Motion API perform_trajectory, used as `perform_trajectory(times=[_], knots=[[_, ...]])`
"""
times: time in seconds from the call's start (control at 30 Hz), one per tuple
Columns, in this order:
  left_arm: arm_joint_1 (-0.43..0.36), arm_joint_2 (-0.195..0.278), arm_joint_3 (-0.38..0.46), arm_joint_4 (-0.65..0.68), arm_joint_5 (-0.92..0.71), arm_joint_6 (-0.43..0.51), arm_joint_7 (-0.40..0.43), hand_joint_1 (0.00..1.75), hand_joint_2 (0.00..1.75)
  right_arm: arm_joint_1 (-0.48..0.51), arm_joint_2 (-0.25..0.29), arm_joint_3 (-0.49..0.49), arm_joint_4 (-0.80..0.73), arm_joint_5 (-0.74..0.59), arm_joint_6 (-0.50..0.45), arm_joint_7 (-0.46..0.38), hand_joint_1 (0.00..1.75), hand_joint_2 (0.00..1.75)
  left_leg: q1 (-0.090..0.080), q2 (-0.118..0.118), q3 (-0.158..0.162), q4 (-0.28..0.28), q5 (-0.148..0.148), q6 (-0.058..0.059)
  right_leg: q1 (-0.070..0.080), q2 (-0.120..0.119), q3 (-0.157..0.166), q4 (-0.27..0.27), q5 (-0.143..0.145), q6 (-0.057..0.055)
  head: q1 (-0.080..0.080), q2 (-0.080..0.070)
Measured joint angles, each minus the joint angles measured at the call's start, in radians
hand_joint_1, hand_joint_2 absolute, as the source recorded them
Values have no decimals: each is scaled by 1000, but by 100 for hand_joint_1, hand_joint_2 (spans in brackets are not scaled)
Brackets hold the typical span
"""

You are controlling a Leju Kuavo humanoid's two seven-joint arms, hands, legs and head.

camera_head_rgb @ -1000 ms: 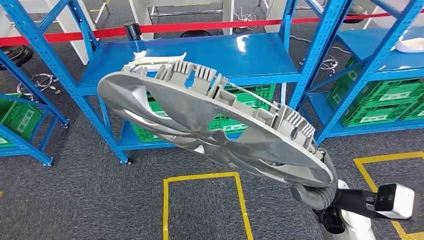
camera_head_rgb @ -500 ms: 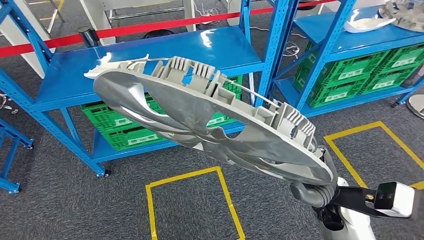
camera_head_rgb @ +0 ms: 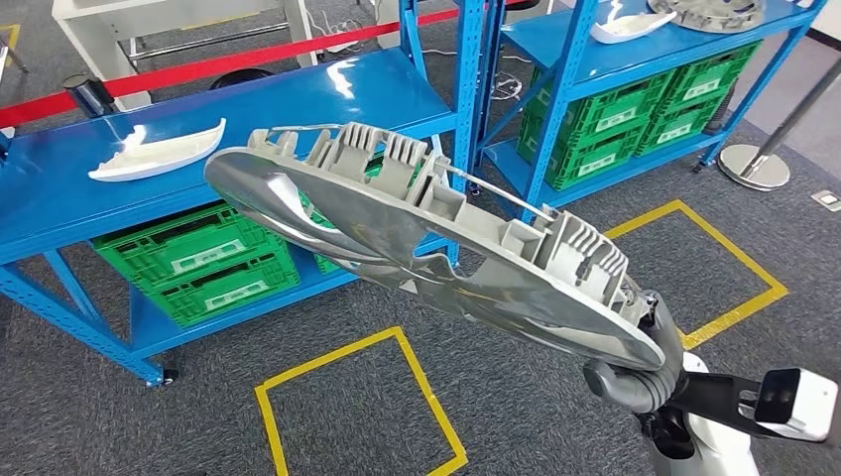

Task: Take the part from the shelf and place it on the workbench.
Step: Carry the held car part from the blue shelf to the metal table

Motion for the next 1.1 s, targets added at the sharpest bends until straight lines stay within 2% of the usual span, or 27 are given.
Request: perform_trajectory(times=[0.03,0.07,0.1,0.13,0.17,0.2,0.23,0.27,0.3,0.33,0.4,0.43,0.47,0.53,0.57,0.6,0.67,0.73,0.77,0.8,0.83,0.9,0.93,0.97,1.03,1.07,1.1], knots=[[-1,0,0,0,0,-1,3,0,0,0,0,0,-1,6,0,-2,175,175,1,6,1,-1,0,-7,-1,11,-2,-1,4,-7,0,0],[-2,0,1,-1,-1,-2,8,0,0,1,-1,0,-3,12,-1,-4,175,175,3,-1,0,3,-5,-13,-3,21,-4,-4,8,-13,-1,0],[-2,0,1,-1,-1,-5,14,0,0,2,-2,0,-6,17,-2,-5,175,175,5,-20,-7,21,-20,-19,-5,31,-5,-6,13,-19,-2,0],[-2,1,2,-1,-1,-6,23,0,0,4,-2,0,-9,21,-4,-6,175,175,6,-48,-23,60,-48,-23,-8,40,-6,-8,17,-24,-4,0],[-1,2,4,0,-2,-8,35,0,0,7,-3,0,-11,23,-5,-10,175,175,8,-77,-47,120,-83,-26,-9,49,-9,-8,18,-26,-7,0],[1,4,6,0,-4,-8,49,0,0,12,-4,-1,-12,24,-7,-17,175,175,8,-95,-76,188,-117,-27,-9,60,-11,-8,20,-28,-9,0],[4,6,7,0,-7,-8,63,0,0,17,-7,-2,-12,27,-8,-26,175,175,8,-104,-101,246,-140,-27,-9,72,-14,-8,21,-29,-10,0],[6,7,8,1,-11,-7,75,0,0,22,-10,-4,-12,33,-11,-38,175,175,8,-108,-112,274,-144,-28,-9,85,-15,-7,22,-28,-11,0],[7,8,9,1,-17,-5,87,0,0,27,-13,-8,-12,41,-14,-50,175,175,9,-109,-104,264,-128,-27,-10,98,-15,-7,23,-26,-11,0],[7,10,9,1,-24,-1,99,0,0,33,-16,-12,-14,50,-16,-60,175,175,11,-114,-79,216,-97,-27,-11,110,-15,-6,24,-23,-12,0],[8,16,10,1,-37,9,123,0,0,45,-17,-24,-22,66,-22,-73,175,175,19,-159,-13,79,-43,-27,-13,135,-19,-1,24,-13,-13,0],[9,19,10,1,-42,14,132,0,0,51,-17,-30,-29,73,-24,-76,175,175,21,-180,8,32,-31,-25,-13,147,-23,1,25,-6,-13,0],[10,24,10,1,-47,18,139,0,0,57,-17,-36,-36,80,-26,-78,175,175,22,-196,18,9,-30,-21,-14,158,-28,2,27,2,-13,0],[10,30,10,1,-52,22,145,0,0,71,-18,-47,-49,91,-29,-79,175,175,18,-181,20,6,-31,-6,-17,180,-36,-2,35,18,-12,0],[10,33,10,0,-53,24,146,0,0,77,-18,-52,-54,94,-30,-80,175,175,17,-169,21,4,-28,2,-18,169,-39,0,35,24,-12,0],[9,35,10,0,-53,25,147,0,0,81,-19,-56,-58,95,-30,-80,175,175,17,-156,22,2,-26,11,-17,147,-47,15,26,28,-9,0],[10,37,11,0,-53,28,149,0,0,84,-19,-61,-64,97,-31,-80,175,175,14,-128,22,-2,-24,24,-12,86,-92,108,-26,31,-3,0],[14,39,13,0,-51,32,150,0,0,94,-19,-67,-68,105,-36,-81,175,175,8,-98,21,-1,-25,30,-11,65,-155,243,-85,32,1,0],[15,39,14,0,-50,33,151,0,0,103,-19,-71,-70,113,-39,-81,175,175,6,-84,22,-1,-26,31,-11,63,-172,281,-94,31,2,0],[16,38,14,0,-50,34,151,0,0,114,-20,-75,-73,122,-42,-82,175,175,4,-71,22,-1,-27,32,-10,62,-168,281,-85,29,2,0],[15,36,15,0,-50,34,151,0,0,127,-21,-78,-79,131,-44,-83,175,175,3,-59,23,-1,-27,32,-8,57,-144,239,-61,26,3,0],[15,31,15,0,-52,34,151,0,0,149,-25,-80,-94,144,-48,-89,175,175,-2,-37,25,0,-30,29,0,20,-62,96,-7,13,4,0],[15,29,15,0,-52,34,150,0,0,157,-26,-80,-102,146,-50,-92,175,175,-4,-28,27,0,-32,25,6,4,-33,41,8,6,5,0],[15,27,15,0,-52,34,150,0,0,162,-27,-81,-108,148,-51,-94,175,175,-6,-18,28,0,-34,21,10,-6,-18,9,14,0,4,0],[13,24,14,0,-52,34,150,0,0,171,-29,-83,-118,148,-53,-96,175,175,-7,1,33,-4,-35,11,14,8,-19,-2,17,-8,4,0],[11,23,14,0,-52,34,150,0,0,177,-30,-84,-122,149,-53,-96,175,175,-6,0,35,-3,-37,5,11,18,-18,-6,21,-13,4,0],[10,22,14,0,-52,34,150,0,0,180,-31,-85,-125,149,-53,-96,175,175,-4,-15,35,4,-45,0,8,28,-17,-11,25,-18,3,0]])
